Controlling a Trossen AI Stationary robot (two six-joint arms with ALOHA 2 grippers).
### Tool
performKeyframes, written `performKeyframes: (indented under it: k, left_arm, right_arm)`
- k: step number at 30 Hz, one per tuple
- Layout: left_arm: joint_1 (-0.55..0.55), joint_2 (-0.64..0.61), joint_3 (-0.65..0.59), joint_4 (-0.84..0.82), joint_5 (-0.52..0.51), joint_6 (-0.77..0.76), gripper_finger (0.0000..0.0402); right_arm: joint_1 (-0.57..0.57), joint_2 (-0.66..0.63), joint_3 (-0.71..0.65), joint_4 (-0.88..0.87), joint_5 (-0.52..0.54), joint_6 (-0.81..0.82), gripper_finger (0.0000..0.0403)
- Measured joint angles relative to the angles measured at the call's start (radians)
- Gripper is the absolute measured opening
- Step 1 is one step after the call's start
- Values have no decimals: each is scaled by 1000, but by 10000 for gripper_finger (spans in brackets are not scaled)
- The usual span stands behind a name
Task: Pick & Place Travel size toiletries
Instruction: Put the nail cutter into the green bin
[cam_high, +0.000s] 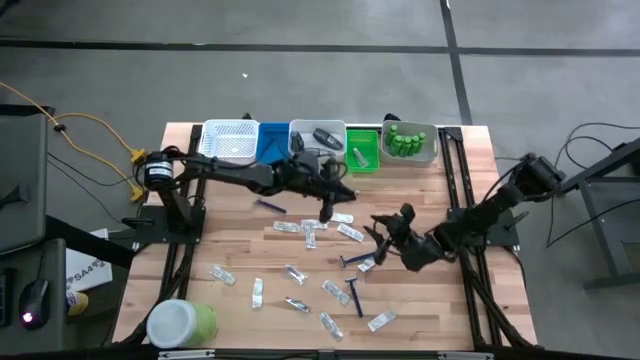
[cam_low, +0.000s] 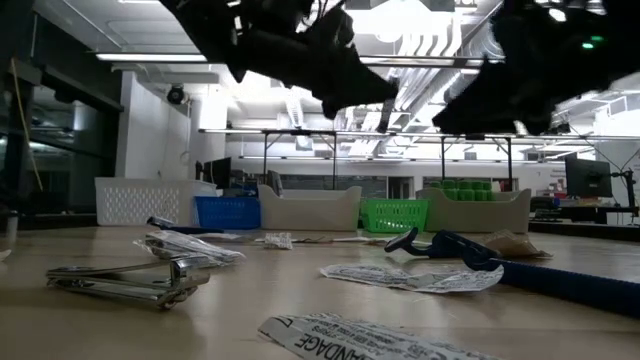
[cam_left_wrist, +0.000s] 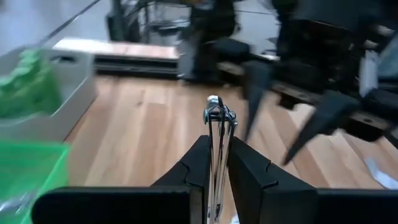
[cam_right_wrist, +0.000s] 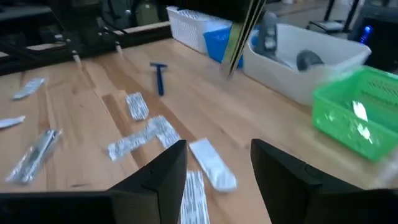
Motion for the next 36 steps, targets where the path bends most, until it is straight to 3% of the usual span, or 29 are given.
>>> performKeyframes:
  k: [5,12,17,21,24,32,36]
  left_arm:
    - [-64,0,0,1,5,74,37]
    - [-120,0,0,15,7,98,37]
    - [-135,-1,0,11,25,94,37]
    - [-147,-1,0,20,27,95,37]
    - [-152,-1,0,20,26,100,37]
    - [-149,-1,0,-4,-4,107,37]
    - [-148,-1,0,-17,-40,118,37]
  right_arm:
    - [-84,0,0,142,-119,-170,171]
    - [-106,0,0,228,-164,-258,171]
    - [-128,0,-3,300,-288,-319,171]
    - [-143,1,-3,329,-312,-325,171]
    - [-155,1,-1,338,-390,-334,171]
    - [-134,0,2,157,-433,-194,171]
    - [-132,1,2,193,-467,-200,171]
